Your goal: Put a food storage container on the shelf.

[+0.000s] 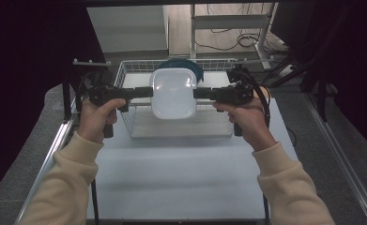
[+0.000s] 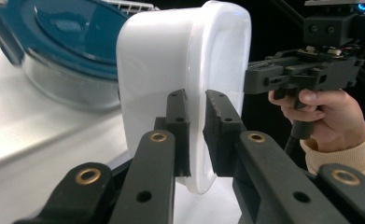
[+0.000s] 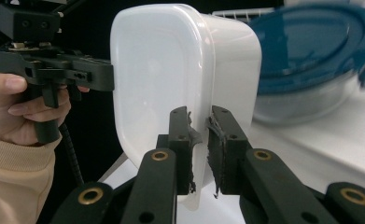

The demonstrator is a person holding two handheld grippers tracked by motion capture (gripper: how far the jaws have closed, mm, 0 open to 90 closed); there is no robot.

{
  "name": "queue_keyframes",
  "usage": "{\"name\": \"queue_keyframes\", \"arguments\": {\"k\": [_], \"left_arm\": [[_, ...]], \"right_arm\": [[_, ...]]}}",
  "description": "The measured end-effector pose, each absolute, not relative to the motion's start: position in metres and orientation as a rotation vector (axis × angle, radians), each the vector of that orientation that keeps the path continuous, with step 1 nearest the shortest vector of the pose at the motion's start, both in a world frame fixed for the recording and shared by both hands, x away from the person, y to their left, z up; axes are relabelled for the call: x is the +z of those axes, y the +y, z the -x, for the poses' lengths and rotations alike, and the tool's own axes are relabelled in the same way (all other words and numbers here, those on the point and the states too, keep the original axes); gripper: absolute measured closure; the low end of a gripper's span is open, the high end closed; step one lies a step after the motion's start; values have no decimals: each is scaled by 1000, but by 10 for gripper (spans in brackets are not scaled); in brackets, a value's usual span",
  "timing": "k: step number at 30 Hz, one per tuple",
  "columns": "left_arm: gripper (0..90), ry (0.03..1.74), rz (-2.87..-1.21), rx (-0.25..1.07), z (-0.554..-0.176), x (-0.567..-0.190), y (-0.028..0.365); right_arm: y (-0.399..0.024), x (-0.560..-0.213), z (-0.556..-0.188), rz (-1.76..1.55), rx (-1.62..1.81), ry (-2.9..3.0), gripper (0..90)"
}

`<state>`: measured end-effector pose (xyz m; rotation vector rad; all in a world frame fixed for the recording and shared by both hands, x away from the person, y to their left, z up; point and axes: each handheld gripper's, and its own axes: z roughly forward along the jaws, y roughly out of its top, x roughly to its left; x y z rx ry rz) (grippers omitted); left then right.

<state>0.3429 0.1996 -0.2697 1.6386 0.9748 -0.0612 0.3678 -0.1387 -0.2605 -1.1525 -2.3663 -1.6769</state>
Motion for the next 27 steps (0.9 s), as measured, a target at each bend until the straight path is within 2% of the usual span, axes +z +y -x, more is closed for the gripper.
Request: {"name": "queue_keyframes", "arguments": {"k": [18,27], "left_arm": [[798,1021,-1607,-117,-407,-228,205],[797,1097,-1619,-145,-431,-233,200]], "right_arm": [[-132,-210,-420,1208,-1682,-2318,797],[-134,-217,-445,1283,-1616,-2269,794]]}}
